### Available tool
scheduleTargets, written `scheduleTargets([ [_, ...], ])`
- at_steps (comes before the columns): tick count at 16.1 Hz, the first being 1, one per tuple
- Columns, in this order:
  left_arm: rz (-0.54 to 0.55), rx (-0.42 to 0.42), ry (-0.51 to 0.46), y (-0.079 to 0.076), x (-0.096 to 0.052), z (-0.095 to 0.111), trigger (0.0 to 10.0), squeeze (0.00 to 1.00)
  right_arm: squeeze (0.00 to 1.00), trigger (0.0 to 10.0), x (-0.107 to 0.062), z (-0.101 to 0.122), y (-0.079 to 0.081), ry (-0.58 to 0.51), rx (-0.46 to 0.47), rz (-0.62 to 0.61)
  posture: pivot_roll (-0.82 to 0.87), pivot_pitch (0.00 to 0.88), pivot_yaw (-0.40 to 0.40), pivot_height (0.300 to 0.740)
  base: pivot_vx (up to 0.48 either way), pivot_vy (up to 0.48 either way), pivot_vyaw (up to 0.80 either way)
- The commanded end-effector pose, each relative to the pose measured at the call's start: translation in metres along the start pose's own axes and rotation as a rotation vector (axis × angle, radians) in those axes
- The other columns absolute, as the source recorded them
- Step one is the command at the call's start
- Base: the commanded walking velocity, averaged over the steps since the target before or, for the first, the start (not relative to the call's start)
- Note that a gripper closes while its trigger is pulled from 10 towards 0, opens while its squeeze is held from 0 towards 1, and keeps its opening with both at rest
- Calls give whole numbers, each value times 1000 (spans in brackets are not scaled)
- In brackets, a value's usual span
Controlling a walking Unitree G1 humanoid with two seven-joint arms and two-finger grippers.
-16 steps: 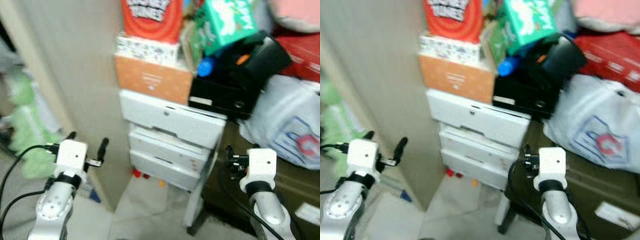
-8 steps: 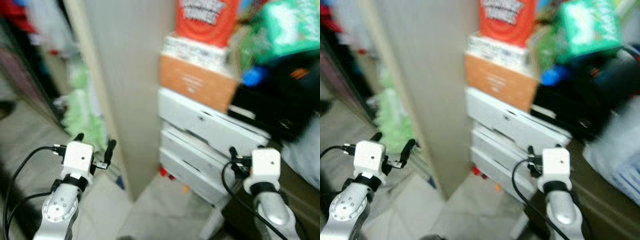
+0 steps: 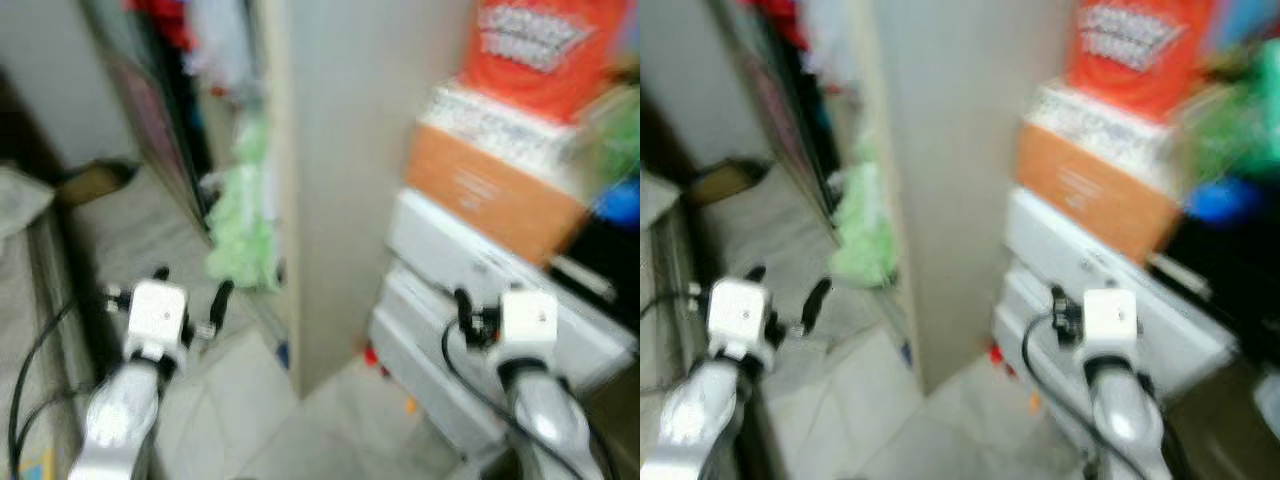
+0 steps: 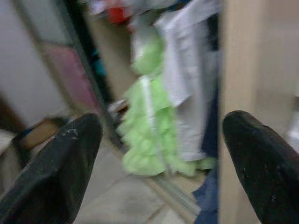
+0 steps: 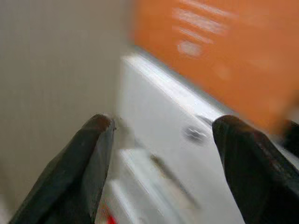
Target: Clean up the room
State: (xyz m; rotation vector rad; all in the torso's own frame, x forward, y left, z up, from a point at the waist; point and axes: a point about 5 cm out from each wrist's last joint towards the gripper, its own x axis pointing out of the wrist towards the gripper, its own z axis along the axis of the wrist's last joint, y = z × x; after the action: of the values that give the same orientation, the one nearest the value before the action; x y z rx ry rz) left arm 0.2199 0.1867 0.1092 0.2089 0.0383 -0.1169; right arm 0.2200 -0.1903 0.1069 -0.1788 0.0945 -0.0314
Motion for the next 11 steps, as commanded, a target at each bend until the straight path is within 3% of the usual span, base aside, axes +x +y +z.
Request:
scheduleTargets([
  [1,-3,1,5,-1,1,0,10000,0,0,10000,0,-1,-2,6,5,0,-52,0,-54,740,0,0,800],
  [11,40,-19,10,-1,2,-1,10000,0,0,10000,2,-1,-1,6,17,26,-53,0,-58,740,0,0,800],
])
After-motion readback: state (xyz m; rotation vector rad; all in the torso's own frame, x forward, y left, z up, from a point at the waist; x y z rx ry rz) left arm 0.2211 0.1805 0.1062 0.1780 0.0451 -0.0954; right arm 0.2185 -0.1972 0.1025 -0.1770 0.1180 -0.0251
